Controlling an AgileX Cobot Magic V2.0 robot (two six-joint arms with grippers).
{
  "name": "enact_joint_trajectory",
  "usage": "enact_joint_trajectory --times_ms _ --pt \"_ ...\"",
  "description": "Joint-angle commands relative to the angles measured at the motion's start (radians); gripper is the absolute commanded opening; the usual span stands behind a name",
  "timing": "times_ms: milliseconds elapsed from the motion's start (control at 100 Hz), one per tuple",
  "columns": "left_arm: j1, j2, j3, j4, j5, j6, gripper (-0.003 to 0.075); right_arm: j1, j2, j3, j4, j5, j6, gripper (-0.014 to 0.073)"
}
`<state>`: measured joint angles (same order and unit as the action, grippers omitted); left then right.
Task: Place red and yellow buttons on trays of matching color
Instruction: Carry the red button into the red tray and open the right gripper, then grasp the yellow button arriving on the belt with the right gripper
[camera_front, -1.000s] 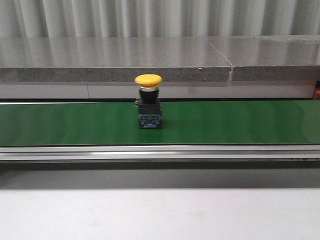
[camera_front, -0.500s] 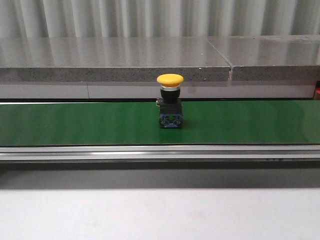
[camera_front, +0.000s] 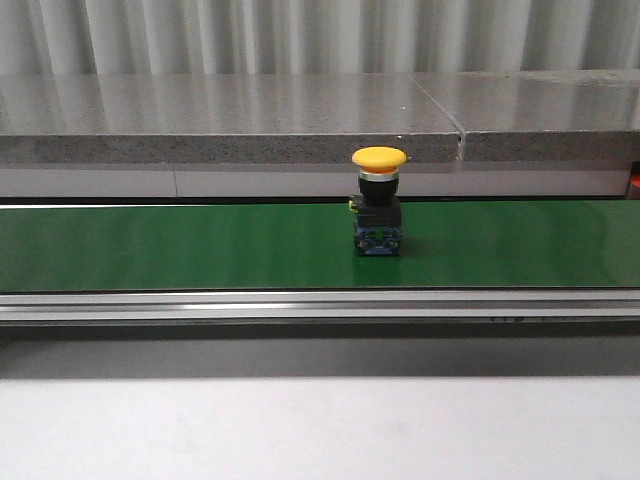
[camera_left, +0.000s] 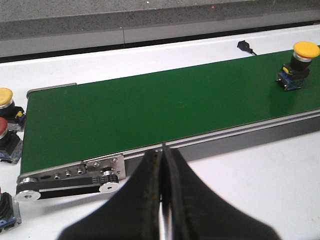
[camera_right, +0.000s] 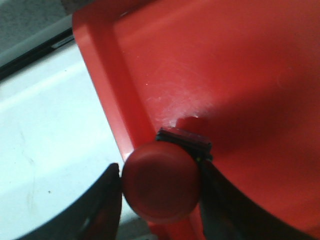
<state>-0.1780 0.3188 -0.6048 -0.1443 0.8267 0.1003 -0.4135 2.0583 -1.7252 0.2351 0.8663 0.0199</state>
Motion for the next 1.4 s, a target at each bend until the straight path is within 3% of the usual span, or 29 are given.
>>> enact_joint_trajectory --times_ms 0,140,290,390,790,1390 --pt "-0.009 0.010 -0.026 -0.016 -0.067 0.002 -0.0020 -0.007 -0.048 -0.035 0.018 -0.067 0.000 0.0192" --pt "-0.009 0.010 -0.026 -0.016 -0.067 0.002 -0.0020 -0.008 -0.042 -0.035 0.018 -0.085 0.000 0.0223" --pt "-0.009 0.010 -0.026 -0.016 -0.067 0.002 -0.0020 -0.008 -0.042 -0.035 0.018 -0.087 0.000 0.0420" --pt "-0.009 0.010 -0.026 -0.016 -0.067 0.002 -0.0020 -0.008 -0.042 -0.035 0.018 -0.082 0.000 0.0489" --pt "-0.009 0.010 -0.026 -0.016 -0.067 0.002 -0.0020 0.018 -0.181 0.032 0.010 -0.083 -0.031 0.0489" --pt "-0.009 0.010 -0.026 -0.016 -0.067 0.002 -0.0020 0.184 -0.626 0.470 -0.075 -0.165 -0.036 0.0491"
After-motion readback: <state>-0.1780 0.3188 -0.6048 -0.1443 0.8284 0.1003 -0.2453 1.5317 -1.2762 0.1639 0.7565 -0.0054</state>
